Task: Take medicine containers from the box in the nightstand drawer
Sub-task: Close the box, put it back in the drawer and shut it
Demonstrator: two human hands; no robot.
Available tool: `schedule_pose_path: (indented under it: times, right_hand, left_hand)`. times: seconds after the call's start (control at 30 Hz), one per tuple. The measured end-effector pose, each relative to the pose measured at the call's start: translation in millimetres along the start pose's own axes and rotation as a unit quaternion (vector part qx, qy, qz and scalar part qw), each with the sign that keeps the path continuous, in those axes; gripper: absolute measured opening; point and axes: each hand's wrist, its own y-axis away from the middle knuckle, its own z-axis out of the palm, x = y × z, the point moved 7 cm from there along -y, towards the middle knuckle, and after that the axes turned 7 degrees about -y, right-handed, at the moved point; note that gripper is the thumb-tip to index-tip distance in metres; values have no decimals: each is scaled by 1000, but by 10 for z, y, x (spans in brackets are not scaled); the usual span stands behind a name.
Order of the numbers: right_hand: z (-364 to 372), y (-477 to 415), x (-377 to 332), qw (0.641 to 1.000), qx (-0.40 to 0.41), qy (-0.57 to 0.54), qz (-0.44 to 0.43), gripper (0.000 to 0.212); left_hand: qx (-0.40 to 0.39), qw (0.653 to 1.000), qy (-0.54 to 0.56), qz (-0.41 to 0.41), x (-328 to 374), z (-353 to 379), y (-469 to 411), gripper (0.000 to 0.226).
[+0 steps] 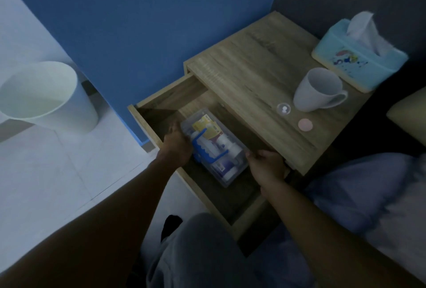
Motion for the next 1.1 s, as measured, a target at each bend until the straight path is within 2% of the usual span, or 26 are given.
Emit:
schedule_pose_path:
  times: [0.07, 0.1, 0.17, 0.3, 0.43, 0.53, 0.63, 0.83, 1.1]
  right_hand:
    - [-27, 70, -65, 997, -20, 69, -37, 14]
    - [-46, 111, -110, 992, -26, 103, -66, 14]
    - [-128, 226, -252, 976, -19, 160, -146, 16]
    - [-336, 482, -545, 932, 12, 192, -308, 24]
    - [-458, 512, -655, 881, -2, 239, -408, 31]
    - [-530, 378, -575, 867, -23, 290, -405, 40]
    - [-619, 236, -440, 854, -29, 332, -400, 45]
    - [-746, 101, -226, 841, -17, 348, -413, 47]
    - [-711, 93, -181, 859, 1, 306, -410, 46]
  left_hand:
    - [36, 999, 24, 22, 12, -43, 98, 57]
    - [49, 998, 21, 37, 19, -58, 150, 59]
    - [54, 996, -20, 68, 6, -56, 261, 66]
    - [71, 983, -121, 116, -81, -27, 522, 79]
    - [110, 985, -86, 106, -220, -26, 691, 93]
    - [103, 992, 9, 73, -381, 56, 731, 101]
    - [65, 989, 113, 74, -439, 170, 756, 99]
    - [31, 980, 181, 73, -527, 287, 713, 102]
    - [28, 974, 214, 71, -353, 438, 558, 100]
